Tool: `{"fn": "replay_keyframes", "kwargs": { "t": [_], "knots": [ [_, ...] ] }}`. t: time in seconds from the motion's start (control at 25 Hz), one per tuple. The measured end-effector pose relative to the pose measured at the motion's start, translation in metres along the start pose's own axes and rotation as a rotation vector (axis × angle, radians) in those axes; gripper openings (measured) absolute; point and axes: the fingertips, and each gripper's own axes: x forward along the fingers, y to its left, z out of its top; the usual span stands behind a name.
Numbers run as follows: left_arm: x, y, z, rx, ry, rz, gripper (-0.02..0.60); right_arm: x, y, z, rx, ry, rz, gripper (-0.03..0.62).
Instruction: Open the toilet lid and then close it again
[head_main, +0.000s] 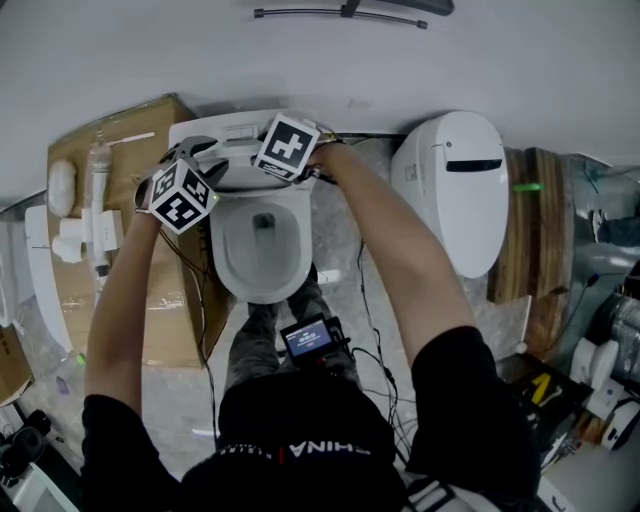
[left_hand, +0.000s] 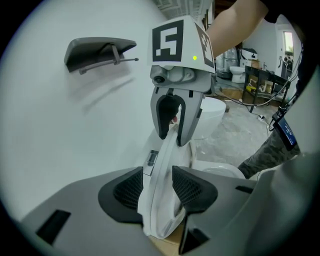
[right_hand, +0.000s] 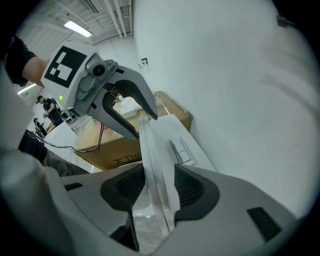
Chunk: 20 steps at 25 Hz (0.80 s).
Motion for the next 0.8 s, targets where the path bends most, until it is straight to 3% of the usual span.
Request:
{"fn": "replay_keyframes", "kwargs": {
  "t": [0.2,0.36,0.52,0.6,0.72,0.8],
  "knots": [
    [-0.018,0.009,0.002,-0.036,-0.025,0.04,0.166,-0.008,0.002,0.006,-0.013,-0.005,0.008,0.167],
    [-0.034,0.024,0.008,-0.192,-0.107,0.122,0.164,-0.03,0.005,0.025,0.03,-0.077,0.022,0.167],
    [-0.063,0.039,0.02,-0.38,-0.245,0.222,0.156,-0.068,0.013,0.054,0.1,-0.237,-0.015,0.166],
    [-0.08,0.04,0.025,-0.456,-0.302,0.262,0.083,-0.086,0.019,0.062,0.161,-0.343,-0.052,0.152],
    [-0.103,0.03,0.034,-0.505,-0.356,0.311,0.034,-0.114,0.025,0.058,0.272,-0.48,-0.161,0.04],
    [-0.12,0.016,0.035,-0.53,-0.389,0.326,0.011,-0.132,0.038,0.048,0.32,-0.54,-0.217,0.023]
  ]
}}
